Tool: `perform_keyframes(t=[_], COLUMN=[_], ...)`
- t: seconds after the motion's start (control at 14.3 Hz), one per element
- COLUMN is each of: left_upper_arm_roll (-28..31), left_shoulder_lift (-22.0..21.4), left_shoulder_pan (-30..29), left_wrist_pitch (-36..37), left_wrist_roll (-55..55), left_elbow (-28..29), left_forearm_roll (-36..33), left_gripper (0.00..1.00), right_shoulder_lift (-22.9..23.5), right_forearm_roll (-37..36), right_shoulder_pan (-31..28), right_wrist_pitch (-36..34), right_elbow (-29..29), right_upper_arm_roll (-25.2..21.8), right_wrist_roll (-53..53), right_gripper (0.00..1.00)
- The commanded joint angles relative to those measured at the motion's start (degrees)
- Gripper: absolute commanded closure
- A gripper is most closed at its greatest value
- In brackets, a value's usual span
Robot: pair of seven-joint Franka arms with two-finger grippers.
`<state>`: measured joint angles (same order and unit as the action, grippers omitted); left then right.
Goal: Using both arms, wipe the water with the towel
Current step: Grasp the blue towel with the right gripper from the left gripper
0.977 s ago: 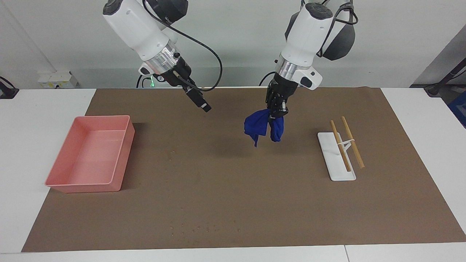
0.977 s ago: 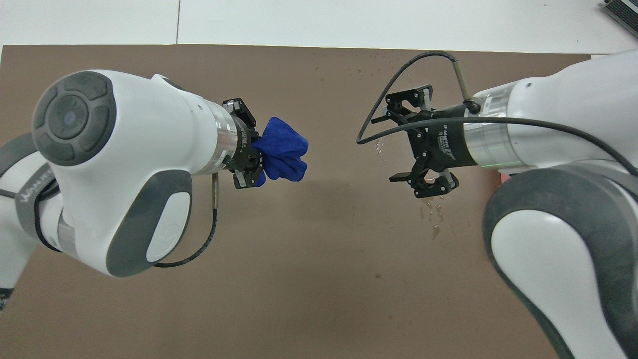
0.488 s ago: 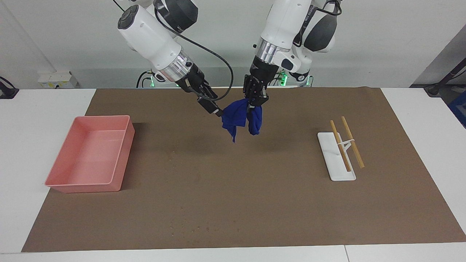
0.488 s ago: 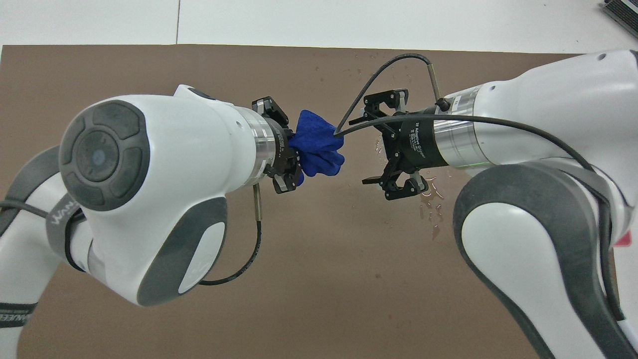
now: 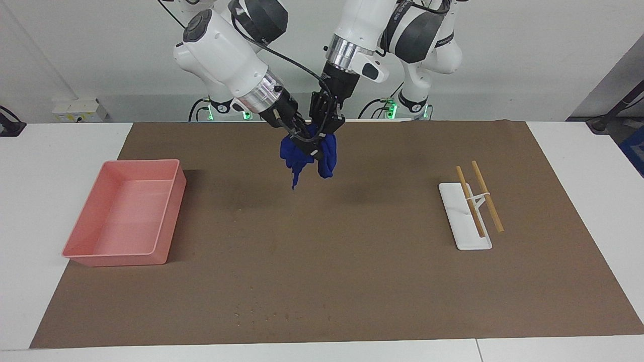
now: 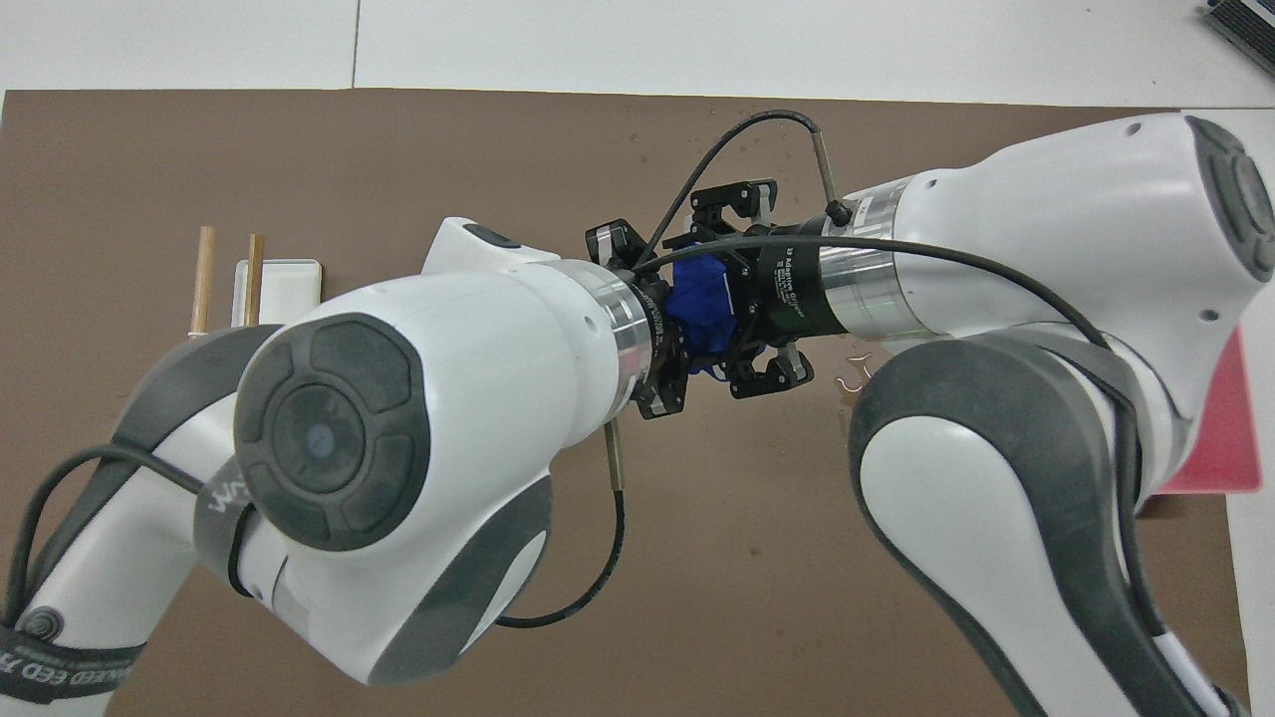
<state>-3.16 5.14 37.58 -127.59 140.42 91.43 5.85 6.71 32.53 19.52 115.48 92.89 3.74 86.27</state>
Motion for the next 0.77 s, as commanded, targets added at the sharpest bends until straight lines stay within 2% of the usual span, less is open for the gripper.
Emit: perform_keyframes(t=[0.0, 0.07, 0.14, 0.7], left_upper_arm_roll=[0.7, 0.7, 0.8, 1.3], left_shoulder_lift=[0.1, 0.1, 0.0, -1.4], left_shoulder_pan=[0.5, 0.4, 0.3, -0.1], left_wrist_pitch=[-1.0, -0.8, 0.0, 5.5], left_wrist_roll=[0.9, 0.7, 0.6, -4.5], left_elbow=[-0.7, -0.7, -0.7, -0.6], left_forearm_roll=[-0.9, -0.9, -0.8, -0.4], left_gripper=[1.00, 1.00, 1.00, 1.00], right_shoulder_lift=[0.6, 0.6, 0.5, 0.5], right_forearm_roll=[0.4, 0.6, 0.6, -2.4], right_shoulder_pan=[-0.1, -0.3, -0.4, -1.1], right_wrist_pitch=[0.4, 0.0, -0.2, -0.2], right_elbow=[-0.9, -1.0, -1.1, -2.7], right_upper_arm_roll=[0.0, 0.0, 0.0, -0.4], right_wrist_roll=[1.2, 1.3, 1.4, 1.9], right_gripper=[0.71, 0.93, 1.00, 1.00])
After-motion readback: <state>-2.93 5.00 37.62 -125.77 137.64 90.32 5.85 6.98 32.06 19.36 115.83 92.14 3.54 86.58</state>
